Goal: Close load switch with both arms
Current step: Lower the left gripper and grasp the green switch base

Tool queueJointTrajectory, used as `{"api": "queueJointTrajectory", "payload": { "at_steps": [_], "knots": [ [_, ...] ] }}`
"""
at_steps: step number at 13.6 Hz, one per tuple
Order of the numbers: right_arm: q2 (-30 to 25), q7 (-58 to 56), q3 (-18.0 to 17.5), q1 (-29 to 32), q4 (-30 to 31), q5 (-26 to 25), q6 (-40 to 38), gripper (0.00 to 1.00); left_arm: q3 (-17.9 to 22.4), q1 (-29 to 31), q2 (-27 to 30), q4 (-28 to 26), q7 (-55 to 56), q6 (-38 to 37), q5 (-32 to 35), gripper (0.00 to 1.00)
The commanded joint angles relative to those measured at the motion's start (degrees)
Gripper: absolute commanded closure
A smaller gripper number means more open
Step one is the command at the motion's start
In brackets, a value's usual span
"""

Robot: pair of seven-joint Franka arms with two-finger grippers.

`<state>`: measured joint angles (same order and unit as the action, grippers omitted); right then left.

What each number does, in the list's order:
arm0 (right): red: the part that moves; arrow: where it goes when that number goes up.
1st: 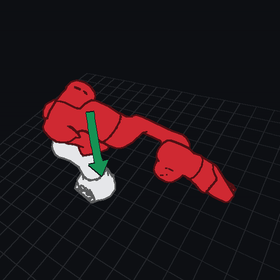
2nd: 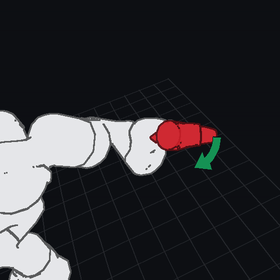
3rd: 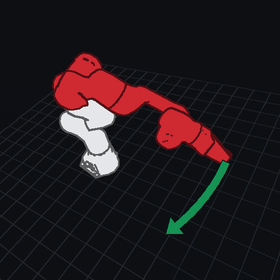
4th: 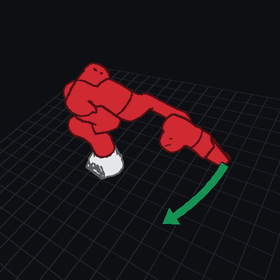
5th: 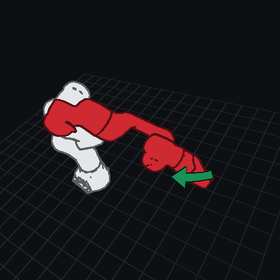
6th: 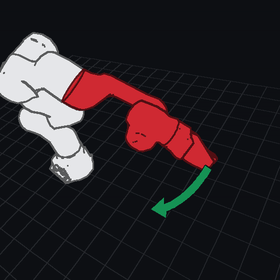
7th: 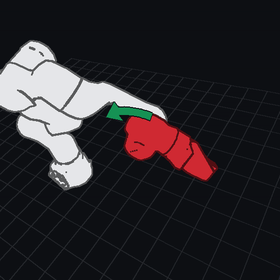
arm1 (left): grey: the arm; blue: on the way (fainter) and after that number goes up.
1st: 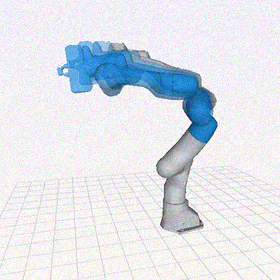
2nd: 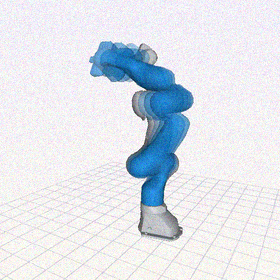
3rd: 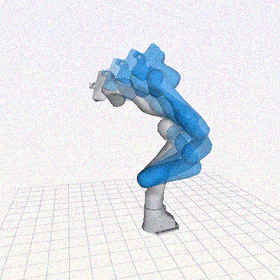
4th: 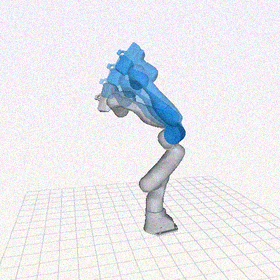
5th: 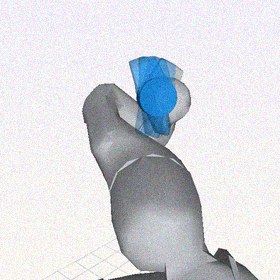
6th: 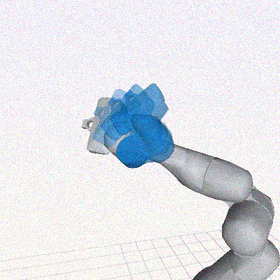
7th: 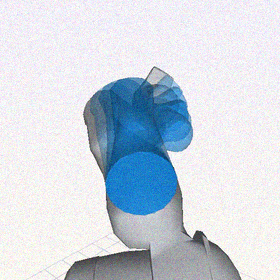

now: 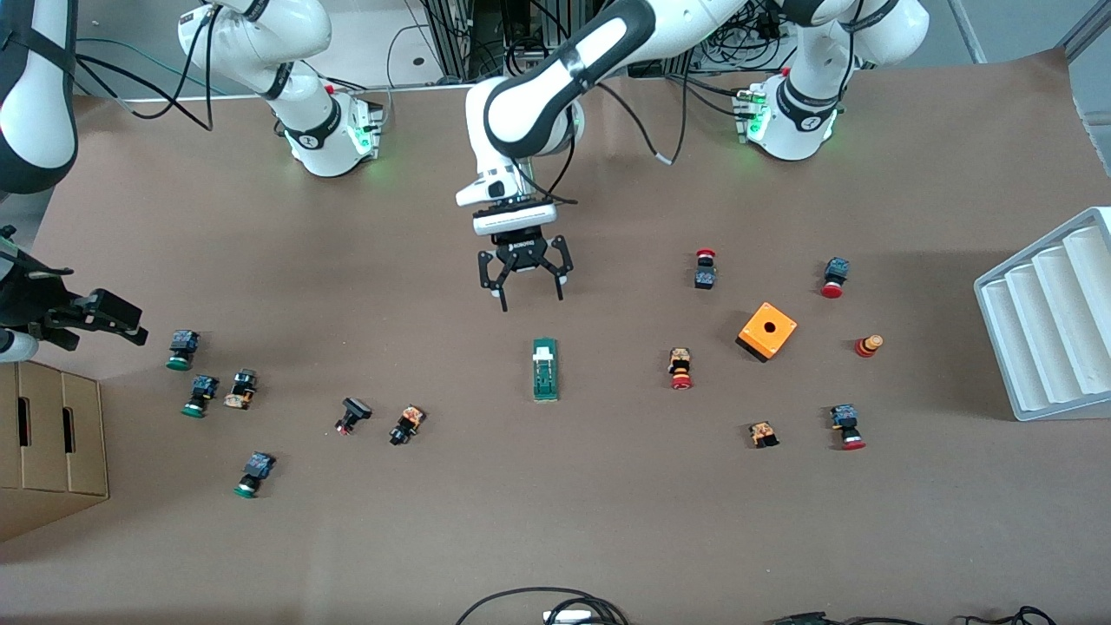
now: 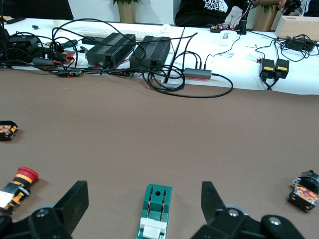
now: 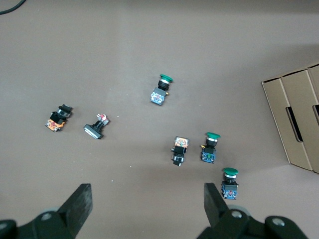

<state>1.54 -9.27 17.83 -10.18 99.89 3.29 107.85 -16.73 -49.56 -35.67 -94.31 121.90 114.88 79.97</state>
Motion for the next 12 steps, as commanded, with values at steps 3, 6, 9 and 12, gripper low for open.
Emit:
{"api": "queueJointTrajectory", "payload": {
  "at_steps": [3,6,9,12],
  "knots": [
    [0.2,-0.3,0.1,0.0,-0.5,-1.6,0.3,0.00,-0.2,-0.3,-4.0,0.0,7.7,-1.2,6.7,0.00],
    [0.2,-0.3,0.1,-0.1,-0.5,-1.6,0.3,0.00,-0.2,-0.4,-7.1,0.1,8.7,-3.2,10.8,0.00],
    [0.2,-0.3,0.1,-0.1,-0.5,-1.5,0.3,0.00,-0.2,-0.6,-8.5,0.1,12.1,-3.5,11.4,0.00],
    [0.2,-0.3,0.1,0.0,-0.5,-1.6,0.3,0.00,-0.8,-0.6,-10.5,0.5,14.7,-4.6,14.6,0.00]
  ]
}}
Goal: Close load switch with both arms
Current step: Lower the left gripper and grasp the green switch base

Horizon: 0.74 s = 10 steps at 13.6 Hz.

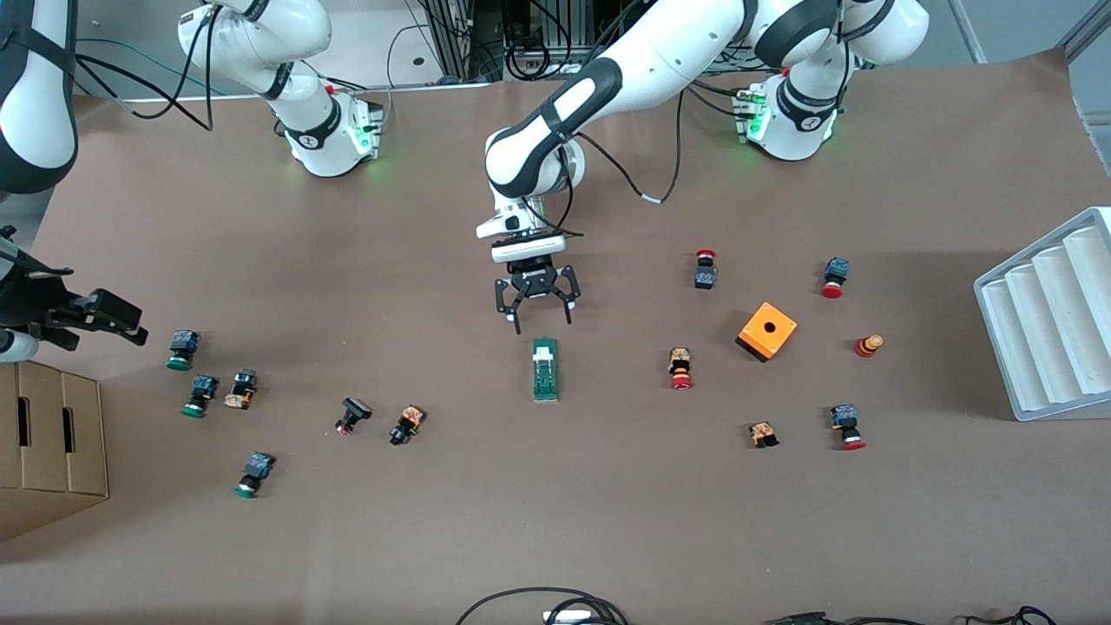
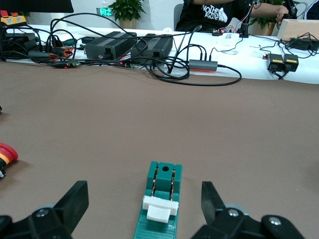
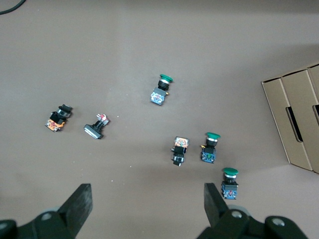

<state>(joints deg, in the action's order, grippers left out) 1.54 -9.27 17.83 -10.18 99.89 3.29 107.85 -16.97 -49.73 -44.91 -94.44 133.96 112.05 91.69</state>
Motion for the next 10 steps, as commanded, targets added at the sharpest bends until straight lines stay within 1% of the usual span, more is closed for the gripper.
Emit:
{"api": "queueJointTrajectory", "payload": {
  "at_steps": [1,5,7,10],
  "knots": [
    [0.2,-0.3,0.1,-0.1,-0.5,-1.5,0.3,0.00,-0.7,-0.4,-1.8,0.7,3.3,-1.8,4.1,0.00],
    [0.2,-0.3,0.1,-0.1,-0.5,-1.6,0.3,0.00,-0.7,-0.5,-5.0,1.6,4.5,-1.8,9.8,0.00],
    [0.2,-0.3,0.1,0.0,-0.5,-1.6,0.3,0.00,-0.6,-0.4,-5.3,1.5,7.4,-1.8,12.5,0.00],
    [0.2,-0.3,0.1,-0.1,-0.5,-1.6,0.3,0.00,-0.6,-0.4,-6.3,1.3,8.6,-2.6,13.3,0.00]
  ]
}}
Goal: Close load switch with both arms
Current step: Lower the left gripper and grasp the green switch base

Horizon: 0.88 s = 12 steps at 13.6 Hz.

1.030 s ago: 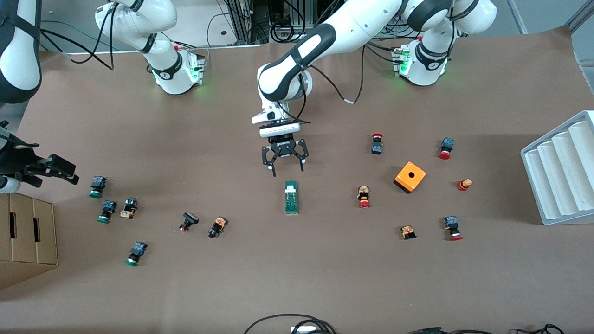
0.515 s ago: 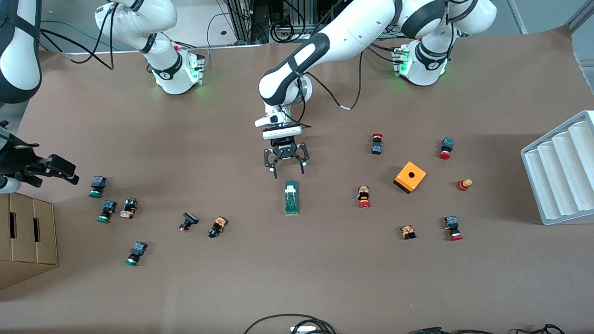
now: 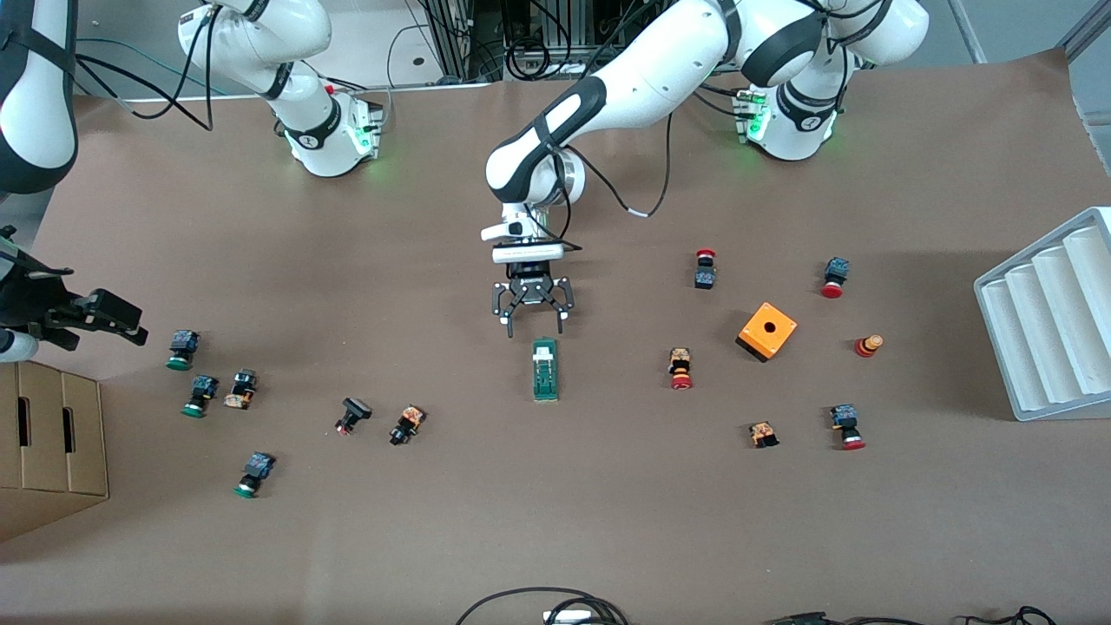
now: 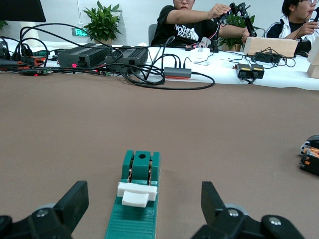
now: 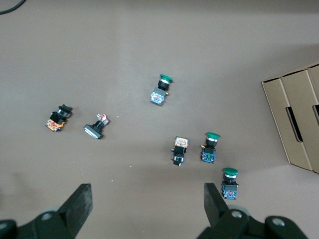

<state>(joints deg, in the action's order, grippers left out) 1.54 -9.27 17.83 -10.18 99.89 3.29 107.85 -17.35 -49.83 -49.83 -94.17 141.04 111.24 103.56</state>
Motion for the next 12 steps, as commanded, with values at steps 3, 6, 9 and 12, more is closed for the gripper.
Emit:
{"api": "queueJointTrajectory", "payload": {
  "at_steps": [3,6,9,12],
  "knots": [
    [0.2,-0.3,0.1,0.0,-0.5,-1.6,0.3,0.00,-0.3,-0.1,-3.9,1.2,3.4,-3.0,3.7,0.00],
    [0.2,-0.3,0.1,0.0,-0.5,-1.6,0.3,0.00,-0.3,0.0,-4.4,1.4,3.6,-3.0,3.8,0.00],
    [0.2,-0.3,0.1,0.0,-0.5,-1.6,0.3,0.00,-0.3,-0.1,-6.1,2.5,3.7,-3.0,3.8,0.00],
    [0.2,-0.3,0.1,0.0,-0.5,-1.5,0.3,0.00,-0.3,-0.1,-7.3,4.2,3.5,-3.1,3.9,0.00]
  ]
}}
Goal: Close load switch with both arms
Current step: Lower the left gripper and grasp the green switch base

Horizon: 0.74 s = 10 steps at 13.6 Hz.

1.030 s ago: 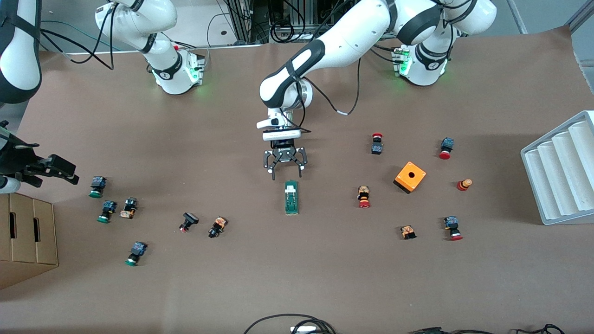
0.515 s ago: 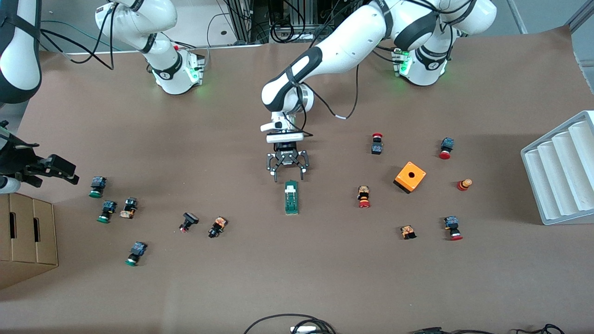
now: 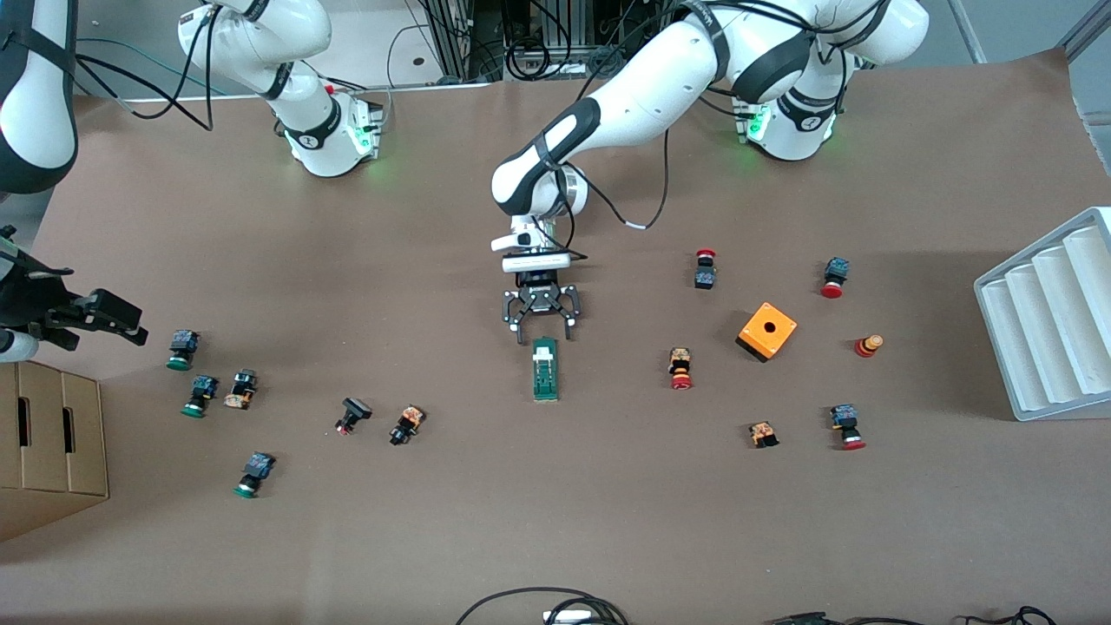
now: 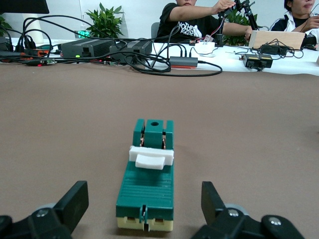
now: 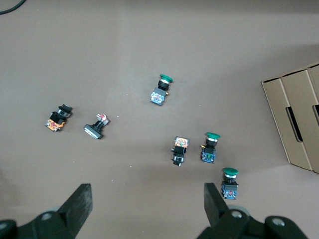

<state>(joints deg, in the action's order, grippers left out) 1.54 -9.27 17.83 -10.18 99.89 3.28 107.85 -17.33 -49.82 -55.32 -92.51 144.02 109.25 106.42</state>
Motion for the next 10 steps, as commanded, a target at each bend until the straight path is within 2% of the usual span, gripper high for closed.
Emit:
{"api": "queueJointTrajectory", "payload": {
  "at_steps": [1,10],
  "knots": [
    [0.2,-0.3,0.1,0.0,-0.5,-1.5,0.3,0.00,-0.2,-0.1,-1.7,2.5,0.6,-1.1,1.0,0.00],
    [0.0,0.0,0.1,-0.4,-0.6,-1.5,0.3,0.00,-0.3,-0.2,-2.5,2.2,0.6,-2.8,0.7,0.00]
  ]
}}
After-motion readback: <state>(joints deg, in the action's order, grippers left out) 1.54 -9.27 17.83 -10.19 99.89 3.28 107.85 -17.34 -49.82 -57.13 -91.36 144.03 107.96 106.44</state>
